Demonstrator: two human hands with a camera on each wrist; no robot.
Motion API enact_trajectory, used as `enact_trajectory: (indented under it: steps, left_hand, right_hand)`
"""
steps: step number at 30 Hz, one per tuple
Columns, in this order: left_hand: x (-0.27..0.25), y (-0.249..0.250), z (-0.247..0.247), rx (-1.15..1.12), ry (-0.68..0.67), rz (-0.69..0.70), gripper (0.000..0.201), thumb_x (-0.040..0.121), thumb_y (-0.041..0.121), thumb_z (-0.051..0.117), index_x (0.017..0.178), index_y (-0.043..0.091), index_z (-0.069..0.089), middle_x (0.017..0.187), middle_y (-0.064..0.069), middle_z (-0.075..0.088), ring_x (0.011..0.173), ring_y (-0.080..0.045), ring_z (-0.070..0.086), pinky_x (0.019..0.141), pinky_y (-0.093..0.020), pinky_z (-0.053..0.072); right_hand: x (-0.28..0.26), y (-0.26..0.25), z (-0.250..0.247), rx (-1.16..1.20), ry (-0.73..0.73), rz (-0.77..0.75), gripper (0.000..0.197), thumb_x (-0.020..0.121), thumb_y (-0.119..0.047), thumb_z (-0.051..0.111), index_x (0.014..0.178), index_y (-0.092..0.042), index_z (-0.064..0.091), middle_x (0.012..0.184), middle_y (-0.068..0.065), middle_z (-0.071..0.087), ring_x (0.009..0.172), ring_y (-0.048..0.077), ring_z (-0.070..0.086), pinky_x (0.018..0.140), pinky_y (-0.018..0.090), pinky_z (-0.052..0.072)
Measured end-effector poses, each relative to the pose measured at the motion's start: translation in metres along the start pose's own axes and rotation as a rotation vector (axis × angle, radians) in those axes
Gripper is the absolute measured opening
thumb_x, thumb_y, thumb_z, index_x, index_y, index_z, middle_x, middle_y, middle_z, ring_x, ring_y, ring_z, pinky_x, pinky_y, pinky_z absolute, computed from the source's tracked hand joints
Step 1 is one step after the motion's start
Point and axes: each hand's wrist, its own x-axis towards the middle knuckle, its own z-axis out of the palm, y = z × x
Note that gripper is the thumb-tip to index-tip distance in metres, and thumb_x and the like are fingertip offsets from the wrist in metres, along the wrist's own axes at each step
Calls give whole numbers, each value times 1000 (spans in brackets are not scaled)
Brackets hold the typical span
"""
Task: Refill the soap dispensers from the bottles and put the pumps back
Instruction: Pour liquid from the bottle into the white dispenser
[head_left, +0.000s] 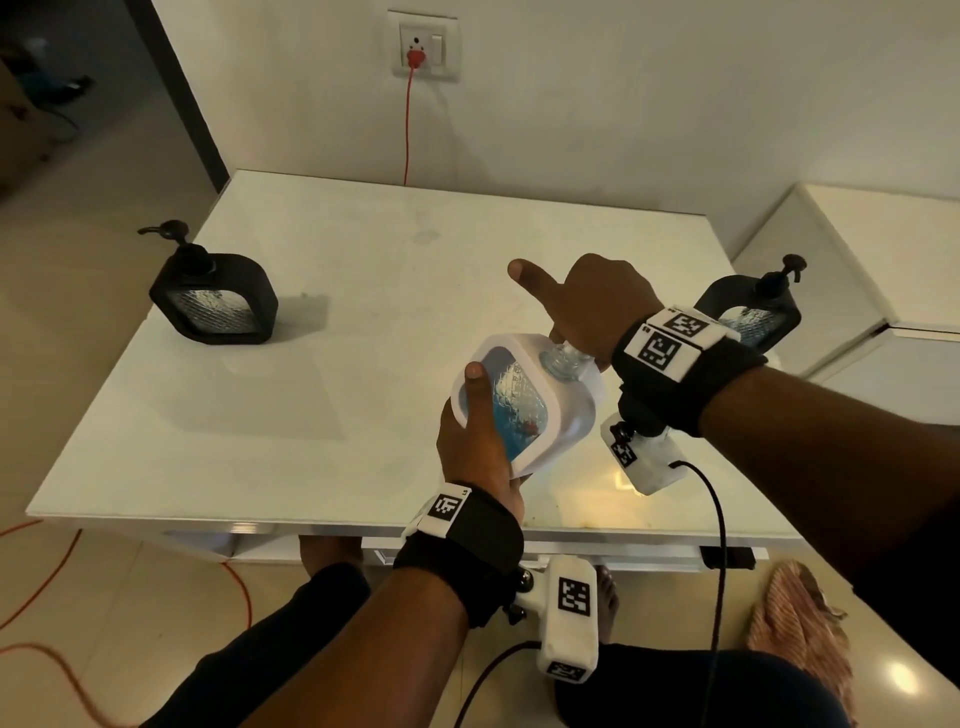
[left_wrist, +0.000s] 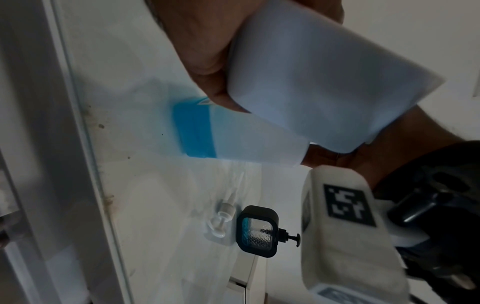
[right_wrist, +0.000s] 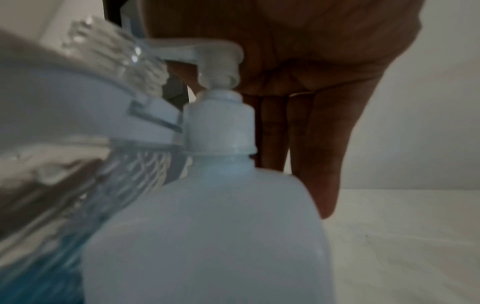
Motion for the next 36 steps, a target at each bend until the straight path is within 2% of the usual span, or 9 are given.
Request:
enact_trajectory:
  steps: [4, 9, 15, 18, 23, 27, 30, 34, 36]
  left_hand:
    - [0, 1, 2, -4, 3, -14, 54, 92, 69, 61, 136, 38, 59, 125, -3, 73, 110, -30, 72, 90, -56, 63]
    - [-3, 3, 2, -6, -18, 6, 51, 92, 68, 60, 134, 39, 60, 125, -2, 72, 112, -32, 70, 92, -58, 61]
    - [-3, 0, 2, -17, -11, 17, 76, 71, 80, 65, 135, 41, 60, 127, -2, 72, 114, -32, 70, 92, -59, 61]
    - [-3, 0, 2, -20, -6, 22, 62, 84, 74, 63, 136, 41, 60, 128, -2, 71, 114, -32, 70, 94, -60, 60]
    - [-7, 0, 2, 2, -6, 29, 85, 62, 82, 64, 135, 39, 60, 127, -3, 71, 113, -32, 70, 93, -60, 61]
    - [-7, 3, 2, 2, -2, 19, 59, 87, 72, 62, 135, 39, 60, 127, -2, 71, 114, -32, 69, 93, -59, 61]
    - [-7, 4, 1, -6, -11, 22, 62, 86, 73, 63, 138, 39, 59, 129, -3, 71, 114, -32, 70, 93, -58, 61]
    - [-8, 5, 0, -16, -22, 31, 83, 66, 79, 66, 138, 39, 58, 129, -4, 71, 114, -32, 71, 93, -58, 61]
    - [-9, 6, 0, -8, -16, 26, 84, 64, 80, 65, 137, 38, 58, 127, -3, 72, 113, -31, 71, 92, -56, 62]
  right_hand:
    - [1, 4, 2, 17, 22, -9, 96, 86, -88, 23, 77, -5, 72, 76, 6, 75, 63, 25, 66, 81, 43, 59]
    - [-1, -1, -13, 129, -134, 41, 98, 88, -86, 22, 77, -4, 75, 60, -3, 72, 64, 28, 70, 76, 43, 62]
    - [-1, -2, -5, 6, -17, 1, 93, 91, -81, 23, 82, -3, 73, 79, 8, 75, 58, 24, 62, 82, 46, 60]
    - [1, 1, -1, -12, 6, -12, 93, 91, -81, 24, 81, -2, 72, 78, 8, 75, 59, 24, 63, 80, 45, 60]
    - [-6, -3, -8, 29, -32, 13, 93, 91, -81, 24, 76, -5, 75, 68, 2, 72, 56, 20, 62, 82, 42, 59]
    - [-8, -6, -22, 144, -142, 61, 98, 92, -81, 18, 82, -2, 76, 55, -4, 69, 56, 23, 64, 81, 43, 60]
    - [-11, -12, -29, 199, -210, 85, 103, 92, -81, 16, 91, 3, 75, 47, -5, 65, 62, 28, 67, 78, 45, 61]
    - [-19, -20, -39, 247, -270, 126, 100, 91, -82, 17, 96, 0, 74, 71, 2, 70, 72, 27, 66, 59, 32, 53]
    - [-22, -22, -37, 243, -285, 120, 96, 91, -82, 19, 101, -3, 73, 86, 1, 70, 79, 24, 64, 63, 31, 47]
